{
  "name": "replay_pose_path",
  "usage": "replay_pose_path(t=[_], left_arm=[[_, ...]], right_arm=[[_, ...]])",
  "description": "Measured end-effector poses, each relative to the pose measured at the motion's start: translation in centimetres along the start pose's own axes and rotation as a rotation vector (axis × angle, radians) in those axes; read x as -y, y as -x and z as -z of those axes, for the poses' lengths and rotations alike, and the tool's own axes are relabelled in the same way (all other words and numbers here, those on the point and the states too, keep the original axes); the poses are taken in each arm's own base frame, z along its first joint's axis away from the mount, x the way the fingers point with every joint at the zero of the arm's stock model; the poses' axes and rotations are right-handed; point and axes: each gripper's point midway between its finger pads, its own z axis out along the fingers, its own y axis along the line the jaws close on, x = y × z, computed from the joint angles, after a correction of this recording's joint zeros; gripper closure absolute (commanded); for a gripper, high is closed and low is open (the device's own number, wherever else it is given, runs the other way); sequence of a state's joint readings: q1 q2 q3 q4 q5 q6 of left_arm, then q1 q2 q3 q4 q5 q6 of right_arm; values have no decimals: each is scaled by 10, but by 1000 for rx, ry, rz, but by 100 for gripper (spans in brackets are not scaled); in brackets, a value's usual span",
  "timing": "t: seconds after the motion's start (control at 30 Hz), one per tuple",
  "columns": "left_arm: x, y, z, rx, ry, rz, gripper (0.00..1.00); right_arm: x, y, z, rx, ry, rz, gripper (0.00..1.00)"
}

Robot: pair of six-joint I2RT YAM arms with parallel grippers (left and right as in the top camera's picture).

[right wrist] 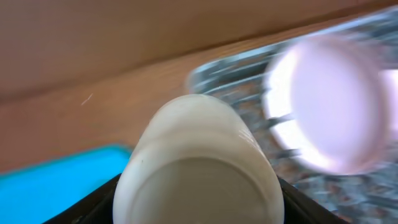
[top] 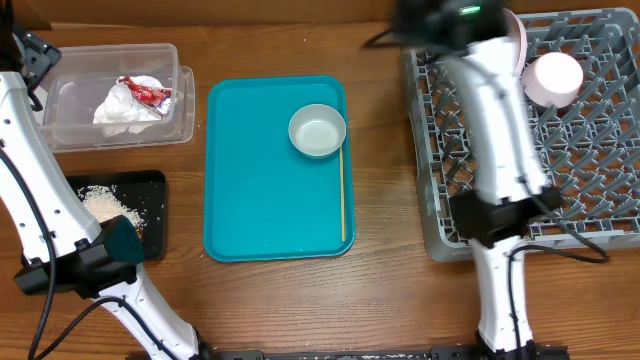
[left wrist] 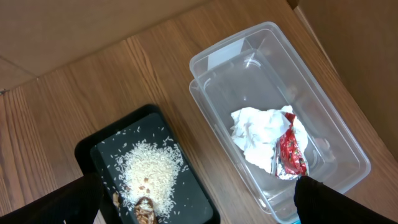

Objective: Sort waste into correct bins and load items into the dishwasher
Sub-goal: 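Carry the cup with the right gripper and set it upside down in the rack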

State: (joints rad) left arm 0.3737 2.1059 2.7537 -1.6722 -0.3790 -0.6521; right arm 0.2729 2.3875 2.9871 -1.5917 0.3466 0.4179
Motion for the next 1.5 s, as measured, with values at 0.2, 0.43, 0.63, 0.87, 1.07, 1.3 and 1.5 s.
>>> replay_pose_path(t=[0.2, 0.43, 0.63, 0.87, 1.07, 1.3, 1.5], left_arm=[[0, 0, 0, 0, 0, 0, 0], [0, 0, 0, 0, 0, 0, 0], [0, 0, 0, 0, 0, 0, 0], [0, 0, 0, 0, 0, 0, 0], [0, 0, 0, 0, 0, 0, 0], [0, 0, 0, 0, 0, 0, 0], [0, 0, 0, 0, 0, 0, 0]], right_arm=[[139, 35, -15, 1, -190, -205, 31], [256, 45, -19, -5, -296, -397, 31], [314, 36, -33, -46, -346, -491, 31], [365, 3, -79, -155, -389, -571, 28], [379, -19, -109, -210, -403, -590, 16], [375, -21, -115, -219, -384, -587, 0], [362, -24, -111, -256, -323, -597, 0]])
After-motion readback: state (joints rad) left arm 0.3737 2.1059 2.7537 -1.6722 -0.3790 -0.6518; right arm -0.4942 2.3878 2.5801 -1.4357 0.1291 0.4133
